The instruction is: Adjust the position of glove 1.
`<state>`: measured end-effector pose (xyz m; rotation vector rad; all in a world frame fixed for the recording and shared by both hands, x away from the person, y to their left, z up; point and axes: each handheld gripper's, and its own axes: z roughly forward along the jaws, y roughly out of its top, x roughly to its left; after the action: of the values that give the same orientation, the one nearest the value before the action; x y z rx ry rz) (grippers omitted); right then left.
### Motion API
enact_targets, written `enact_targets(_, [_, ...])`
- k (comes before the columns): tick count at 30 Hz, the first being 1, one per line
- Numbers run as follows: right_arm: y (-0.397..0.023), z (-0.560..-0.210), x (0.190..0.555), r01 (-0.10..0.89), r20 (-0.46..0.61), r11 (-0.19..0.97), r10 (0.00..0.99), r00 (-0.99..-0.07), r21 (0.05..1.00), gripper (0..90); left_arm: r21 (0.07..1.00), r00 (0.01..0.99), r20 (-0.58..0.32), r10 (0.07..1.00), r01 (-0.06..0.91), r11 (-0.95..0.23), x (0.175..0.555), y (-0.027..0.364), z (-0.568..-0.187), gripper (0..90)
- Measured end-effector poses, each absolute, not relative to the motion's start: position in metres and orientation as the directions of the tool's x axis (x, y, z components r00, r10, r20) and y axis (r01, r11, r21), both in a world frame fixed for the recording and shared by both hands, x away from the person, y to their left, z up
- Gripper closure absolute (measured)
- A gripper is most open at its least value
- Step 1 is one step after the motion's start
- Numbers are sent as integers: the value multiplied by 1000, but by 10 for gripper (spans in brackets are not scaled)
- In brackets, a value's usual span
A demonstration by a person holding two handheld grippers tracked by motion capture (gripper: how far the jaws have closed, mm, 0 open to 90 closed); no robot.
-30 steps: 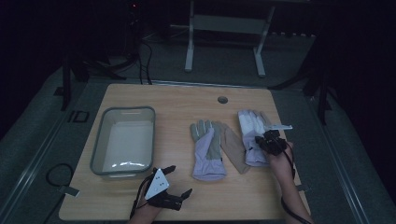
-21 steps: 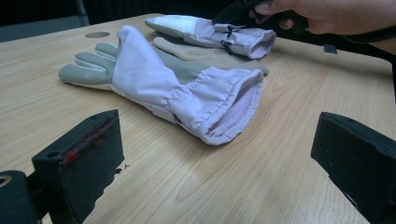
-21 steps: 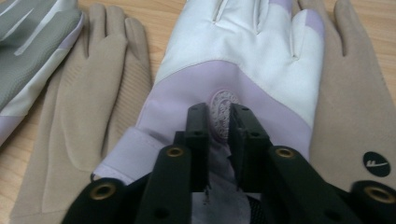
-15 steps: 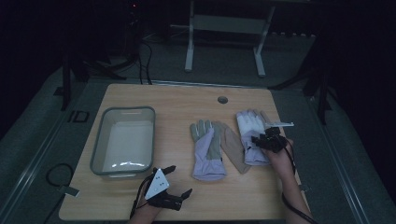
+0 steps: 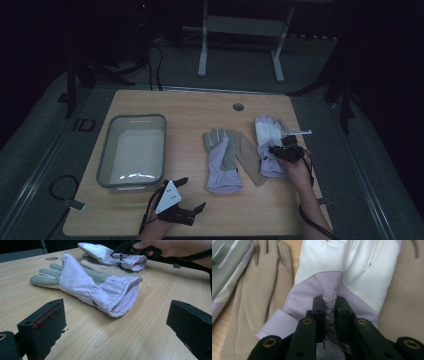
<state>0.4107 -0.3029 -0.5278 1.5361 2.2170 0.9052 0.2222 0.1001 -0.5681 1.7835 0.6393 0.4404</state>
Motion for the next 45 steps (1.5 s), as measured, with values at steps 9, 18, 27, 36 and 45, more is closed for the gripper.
enact_targets(9, [-300,-488,400,707,77,191,941,-328,681,804,955,781,-23,624,202,-217,222,100,-568,24])
enact_targets(18, [-294,-446,392,676,83,174,941,-329,716,805,955,780,-22,625,202,-218,222,100,-568,24])
enact_targets(27, [-262,-420,379,659,98,199,918,-385,725,804,955,780,-23,625,203,-218,222,100,-568,23])
enact_targets(36, [-220,-403,361,658,155,186,892,-424,729,803,956,780,-24,625,202,-215,222,100,-568,24])
enact_targets(45, [-172,-415,335,646,156,252,849,-505,720,803,956,781,-21,624,198,-217,221,100,-568,24])
